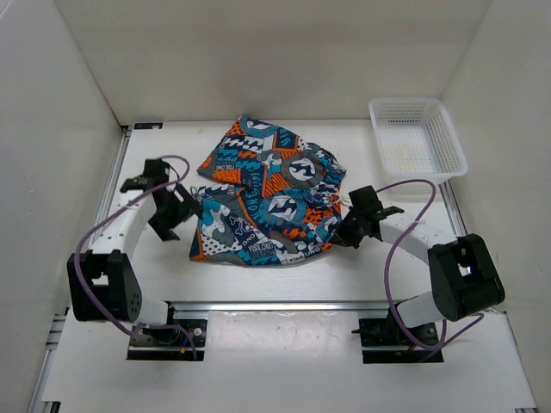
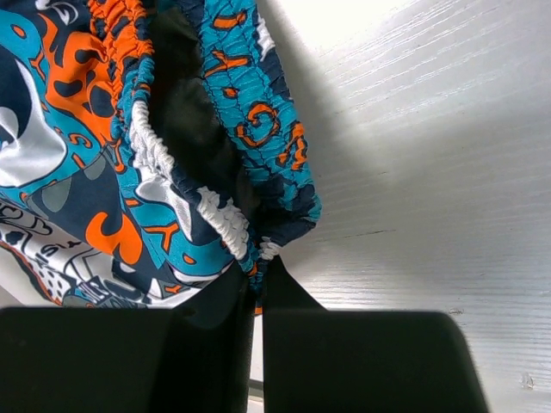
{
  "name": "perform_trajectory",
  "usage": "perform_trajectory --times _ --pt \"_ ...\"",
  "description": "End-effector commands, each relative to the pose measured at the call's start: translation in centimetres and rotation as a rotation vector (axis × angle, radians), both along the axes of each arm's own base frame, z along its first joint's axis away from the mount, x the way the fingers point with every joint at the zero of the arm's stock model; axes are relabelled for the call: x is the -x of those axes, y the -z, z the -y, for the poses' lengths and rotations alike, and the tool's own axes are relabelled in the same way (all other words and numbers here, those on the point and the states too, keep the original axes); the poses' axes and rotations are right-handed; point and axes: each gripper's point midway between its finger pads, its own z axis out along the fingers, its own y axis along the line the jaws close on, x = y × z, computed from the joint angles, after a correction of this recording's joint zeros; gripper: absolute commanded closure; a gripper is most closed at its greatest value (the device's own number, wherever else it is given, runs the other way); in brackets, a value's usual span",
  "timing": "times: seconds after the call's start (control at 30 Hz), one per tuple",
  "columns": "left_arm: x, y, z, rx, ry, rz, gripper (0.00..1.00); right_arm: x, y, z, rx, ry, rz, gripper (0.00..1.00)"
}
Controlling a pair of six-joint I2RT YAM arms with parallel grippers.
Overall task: Fold and stack the shorts
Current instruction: Flatten the shorts out, then fold the shorts
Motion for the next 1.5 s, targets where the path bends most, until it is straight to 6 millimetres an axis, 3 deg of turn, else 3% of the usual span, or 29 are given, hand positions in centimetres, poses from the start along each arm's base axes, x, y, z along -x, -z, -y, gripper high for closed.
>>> perform_trajectory --times 0.0,0.17,0.4,0.47,0.57,0.6,0.63,0.67,0.7,0.73,0.77,0.83,0.87,1.03,1.27,1.37,1.4,1.47 --pt "4.4 5.0 2.5 0.131 -0.030 -0.160 0.05 -1.2 -1.1 -0.4 0.004 -0.012 0.039 1.00" --pt "5.9 6.8 2.7 0.147 -0.053 -0.189 0.07 -1.0 -1.0 -0.3 0.011 -0.021 0.033 1.00" --pt "5.0 9.0 2.4 0.100 -0.059 -0.237 0.17 -1.2 -1.3 -0.2 0.015 -0.016 0.046 1.00" --pt "3.8 9.1 2.0 0.075 -0.065 -0.222 0.21 -1.0 -1.4 -0.1 0.015 -0.016 0.046 1.00" --pt "3.4 9.8 2.2 0.073 -0.056 -0.242 0.40 -0.9 -1.1 0.1 0.027 -0.011 0.041 1.00" --pt "3.0 9.7 2.6 0.071 -0.043 -0.239 0.51 -0.5 -0.8 0.3 0.031 -0.012 0.031 1.00" --pt "3.1 10.0 2.6 0.070 -0.043 -0.250 0.76 -0.5 -0.7 0.3 0.031 -0.012 0.031 0.98" --pt "2.8 10.0 2.6 0.068 -0.034 -0.248 0.90 -0.6 -0.7 0.4 0.039 -0.007 0.034 0.93" --pt "2.8 10.0 2.6 0.068 -0.034 -0.248 0.90 -0.6 -0.7 0.4 0.039 -0.007 0.034 0.85" --pt "2.7 9.7 2.6 0.069 -0.033 -0.236 0.90 -0.6 -0.7 0.4 0.039 -0.007 0.034 0.67" --pt "2.6 9.4 2.6 0.070 -0.033 -0.223 0.90 -0.2 -0.6 0.6 0.043 -0.008 0.024 0.58" --pt "2.2 8.3 2.6 0.074 -0.031 -0.181 0.90 -0.1 -0.4 1.1 0.062 0.003 0.031 0.41" --pt "2.1 8.1 2.6 0.075 -0.031 -0.171 0.90 -0.2 -0.4 1.2 0.072 0.008 0.035 0.40" --pt "2.0 7.7 2.8 0.086 -0.027 -0.160 0.90 0.0 0.4 1.3 0.080 0.008 0.017 0.41" --pt "2.0 7.7 2.8 0.086 -0.027 -0.160 0.90 -1.0 1.7 2.2 0.147 0.019 0.027 0.61" --pt "2.0 7.5 2.8 0.087 -0.027 -0.149 0.90 -1.8 1.9 2.1 0.160 0.005 0.045 0.71" --pt "2.0 7.5 2.8 0.084 -0.018 -0.148 0.90 -1.5 2.6 2.3 0.176 -0.011 0.025 0.78" --pt "1.5 7.0 3.0 0.093 -0.006 -0.133 0.90 -2.7 1.9 2.0 0.181 -0.015 0.052 0.95"
